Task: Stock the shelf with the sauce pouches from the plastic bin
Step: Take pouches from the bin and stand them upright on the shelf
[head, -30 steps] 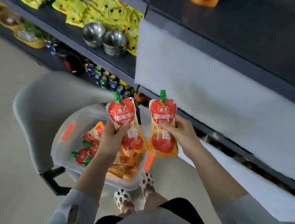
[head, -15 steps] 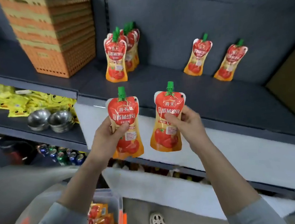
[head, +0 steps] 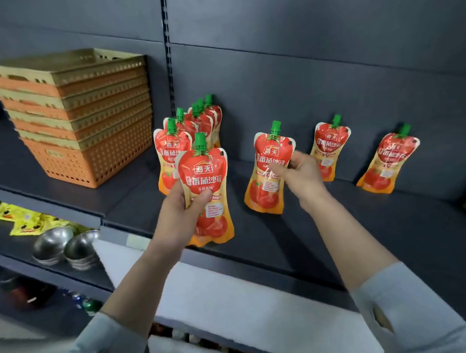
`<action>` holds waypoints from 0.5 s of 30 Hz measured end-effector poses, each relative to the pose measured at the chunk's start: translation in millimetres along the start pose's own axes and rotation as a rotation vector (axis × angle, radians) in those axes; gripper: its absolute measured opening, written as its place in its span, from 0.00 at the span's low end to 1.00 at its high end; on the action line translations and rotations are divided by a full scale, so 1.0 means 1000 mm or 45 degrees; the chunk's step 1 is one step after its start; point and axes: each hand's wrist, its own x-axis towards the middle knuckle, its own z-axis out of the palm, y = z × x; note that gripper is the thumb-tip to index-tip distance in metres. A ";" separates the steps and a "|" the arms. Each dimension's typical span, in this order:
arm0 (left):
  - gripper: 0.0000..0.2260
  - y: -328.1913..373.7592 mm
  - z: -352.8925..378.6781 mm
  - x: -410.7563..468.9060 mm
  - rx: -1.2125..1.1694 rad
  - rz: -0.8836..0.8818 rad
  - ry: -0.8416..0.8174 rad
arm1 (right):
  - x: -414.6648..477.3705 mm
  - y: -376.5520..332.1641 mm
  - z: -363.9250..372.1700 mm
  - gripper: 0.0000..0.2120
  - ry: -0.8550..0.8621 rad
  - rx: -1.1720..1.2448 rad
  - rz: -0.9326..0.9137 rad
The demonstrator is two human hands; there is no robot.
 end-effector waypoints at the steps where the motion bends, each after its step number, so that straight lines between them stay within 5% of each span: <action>1: 0.11 -0.003 0.003 0.008 -0.001 -0.018 0.022 | 0.016 0.005 0.005 0.09 -0.004 -0.016 -0.002; 15: 0.11 -0.023 0.021 0.069 0.046 -0.026 0.117 | 0.167 0.031 0.070 0.09 -0.007 -0.059 0.009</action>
